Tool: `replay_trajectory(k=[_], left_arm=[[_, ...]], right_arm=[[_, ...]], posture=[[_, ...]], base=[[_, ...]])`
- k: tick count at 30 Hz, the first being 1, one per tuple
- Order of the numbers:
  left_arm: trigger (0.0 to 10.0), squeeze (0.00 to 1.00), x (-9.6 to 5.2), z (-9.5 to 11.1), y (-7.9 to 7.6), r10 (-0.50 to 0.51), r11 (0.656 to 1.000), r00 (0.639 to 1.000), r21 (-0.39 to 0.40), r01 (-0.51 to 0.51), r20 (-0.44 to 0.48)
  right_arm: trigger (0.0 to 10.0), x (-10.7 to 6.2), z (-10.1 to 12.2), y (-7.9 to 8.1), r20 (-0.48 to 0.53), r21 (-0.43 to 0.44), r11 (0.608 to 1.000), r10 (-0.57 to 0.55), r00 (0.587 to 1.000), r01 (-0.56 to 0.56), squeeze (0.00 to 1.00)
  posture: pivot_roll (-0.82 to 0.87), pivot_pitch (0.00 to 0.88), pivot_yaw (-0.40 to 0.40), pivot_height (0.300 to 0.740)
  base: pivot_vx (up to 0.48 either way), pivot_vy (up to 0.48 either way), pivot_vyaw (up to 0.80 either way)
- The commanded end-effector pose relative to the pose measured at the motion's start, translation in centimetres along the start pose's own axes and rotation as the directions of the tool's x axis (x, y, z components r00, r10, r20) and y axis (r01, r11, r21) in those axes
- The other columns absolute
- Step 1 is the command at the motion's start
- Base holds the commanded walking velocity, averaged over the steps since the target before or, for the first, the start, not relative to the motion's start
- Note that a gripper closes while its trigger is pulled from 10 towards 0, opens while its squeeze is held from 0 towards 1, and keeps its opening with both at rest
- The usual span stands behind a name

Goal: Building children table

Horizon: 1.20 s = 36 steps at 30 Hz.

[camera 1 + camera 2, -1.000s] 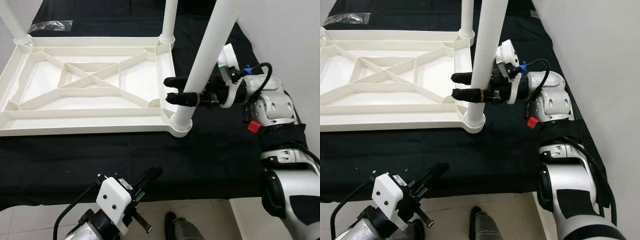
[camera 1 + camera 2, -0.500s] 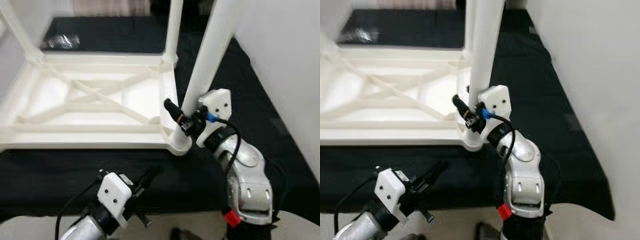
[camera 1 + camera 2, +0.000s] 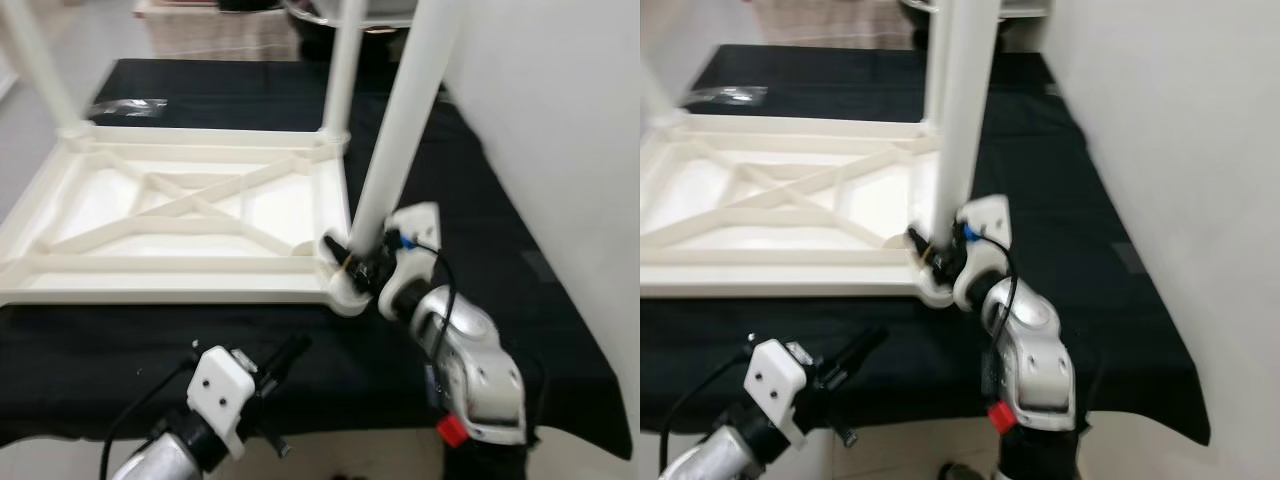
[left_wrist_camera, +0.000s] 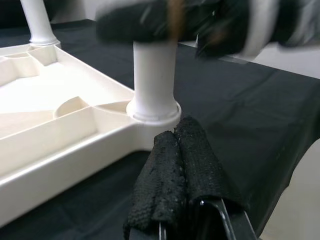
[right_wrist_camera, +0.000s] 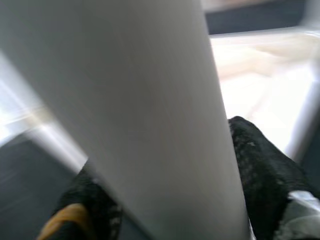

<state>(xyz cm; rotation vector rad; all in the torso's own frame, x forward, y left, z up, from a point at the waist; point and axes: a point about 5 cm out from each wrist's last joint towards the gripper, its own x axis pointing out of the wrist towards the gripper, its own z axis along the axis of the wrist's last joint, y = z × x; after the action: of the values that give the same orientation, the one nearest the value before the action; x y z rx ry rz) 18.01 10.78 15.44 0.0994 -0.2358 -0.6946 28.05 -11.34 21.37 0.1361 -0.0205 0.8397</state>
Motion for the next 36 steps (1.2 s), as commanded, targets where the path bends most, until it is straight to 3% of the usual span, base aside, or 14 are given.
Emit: replay_trajectory(k=[1, 2, 3, 4, 5, 10, 11, 12, 13, 19, 28, 29, 32, 36], left_arm=[[10.0, 0.0, -0.2, -0.2, -0.2, -0.003, 1.0, 1.0, -0.021, 0.003, -0.001], [10.0, 0.0, -0.2, -0.1, -0.3, -0.003, 1.0, 1.0, -0.022, 0.003, 0.0], [10.0, 0.0, -0.2, -0.1, -0.4, -0.005, 1.0, 1.0, -0.023, 0.005, 0.001], [10.0, 0.0, -0.2, 0.0, -0.5, -0.005, 1.0, 1.0, -0.024, 0.005, 0.001], [10.0, 0.0, -0.3, 0.0, -0.6, -0.005, 1.0, 1.0, -0.024, 0.005, 0.002], [10.0, 0.0, -0.8, 0.5, -1.1, -0.004, 1.0, 1.0, -0.028, 0.004, -0.003], [10.0, 0.0, -0.8, 0.5, -1.1, -0.004, 1.0, 1.0, -0.029, 0.004, -0.004], [10.0, 0.0, -0.8, 0.5, -1.1, -0.004, 1.0, 1.0, -0.029, 0.004, -0.004], [10.0, 0.0, -1.0, 0.6, -1.2, -0.004, 1.0, 1.0, -0.031, 0.004, -0.008], [10.0, 0.0, -1.4, 0.8, -1.3, -0.001, 0.999, 1.0, -0.033, 0.0, -0.017], [10.0, 0.0, -1.5, 0.8, -1.3, 0.003, 0.999, 1.0, -0.036, -0.003, -0.02], [10.0, 0.0, -1.4, 0.7, -1.4, 0.003, 0.999, 1.0, -0.04, -0.004, -0.02], [10.0, 0.0, -1.3, 0.6, -1.4, 0.004, 0.999, 1.0, -0.042, -0.005, -0.017], [10.0, 0.0, -1.0, 0.4, -1.3, 0.006, 0.999, 1.0, -0.04, -0.006, -0.012]], right_arm=[[10.0, 0.0, 1.8, 1.1, 0.036, -0.05, 0.973, 0.229, 0.973, -0.227, 1.0], [10.0, -0.3, 2.1, 0.7, 0.023, -0.066, 0.965, 0.255, 0.967, -0.253, 1.0], [10.0, -0.4, 2.5, -0.2, 0.002, -0.11, 0.957, 0.27, 0.963, -0.268, 0.66], [10.0, -0.4, 2.8, -0.9, -0.013, -0.14, 0.951, 0.275, 0.961, -0.274, 0.66], [10.0, -0.3, 3.3, -1.5, -0.027, -0.165, 0.94, 0.3, 0.954, -0.3, 0.0], [10.0, 0.9, 5.0, -4.2, -0.119, -0.248, 0.858, 0.434, 0.893, -0.45, 0.0], [7.8, 1.3, 5.3, -4.5, -0.113, -0.253, 0.853, 0.443, 0.889, -0.457, 0.0], [7.8, 1.3, 5.3, -4.5, -0.113, -0.253, 0.853, 0.443, 0.889, -0.457, 0.0], [0.0, 1.7, 5.9, -4.9, -0.098, -0.253, 0.844, 0.464, 0.88, -0.473, 0.0], [0.0, 1.7, 7.1, -5.4, -0.122, -0.227, 0.788, 0.56, 0.819, -0.573, 0.0], [0.0, 0.7, 6.7, -6.1, -0.136, -0.187, 0.794, 0.562, 0.816, -0.578, 0.0], [0.0, 0.3, 5.7, -6.5, -0.11, -0.182, 0.858, 0.468, 0.877, -0.48, 0.0], [0.0, -0.5, 4.0, -6.8, -0.049, -0.112, 0.939, 0.32, 0.946, -0.324, 0.0], [0.0, -1.9, 1.1, -6.1, -0.007, 0.026, 0.982, 0.19, 0.982, -0.189, 0.0]], posture=[[0.06, 0.247, -0.061, 0.74], [0.07, 0.254, -0.065, 0.74], [0.07, 0.257, -0.066, 0.74], [0.07, 0.257, -0.066, 0.74], [0.09, 0.268, -0.067, 0.74], [0.12, 0.295, -0.061, 0.74], [0.12, 0.298, -0.06, 0.74], [0.12, 0.298, -0.06, 0.74], [0.13, 0.303, -0.058, 0.74], [0.14, 0.318, -0.06, 0.74], [0.12, 0.322, -0.066, 0.74], [0.1, 0.312, -0.07, 0.74], [0.08, 0.294, -0.074, 0.74], [0.07, 0.273, -0.082, 0.74]], base=[[0.0, 0.0, 0.0], [0.0, 0.0, 0.0], [0.0, 0.0, 0.0], [0.0, 0.0, 0.0], [0.0, 0.0, 0.0], [0.0, 0.0, 0.0], [0.0, 0.0, 0.0], [0.0, 0.0, 0.0], [0.0, 0.0, 0.0], [0.0, 0.0, 0.0], [0.0, 0.0, 0.0], [0.0, 0.0, 0.0], [0.0, 0.0, 0.0], [0.0, 0.0, 0.0]])
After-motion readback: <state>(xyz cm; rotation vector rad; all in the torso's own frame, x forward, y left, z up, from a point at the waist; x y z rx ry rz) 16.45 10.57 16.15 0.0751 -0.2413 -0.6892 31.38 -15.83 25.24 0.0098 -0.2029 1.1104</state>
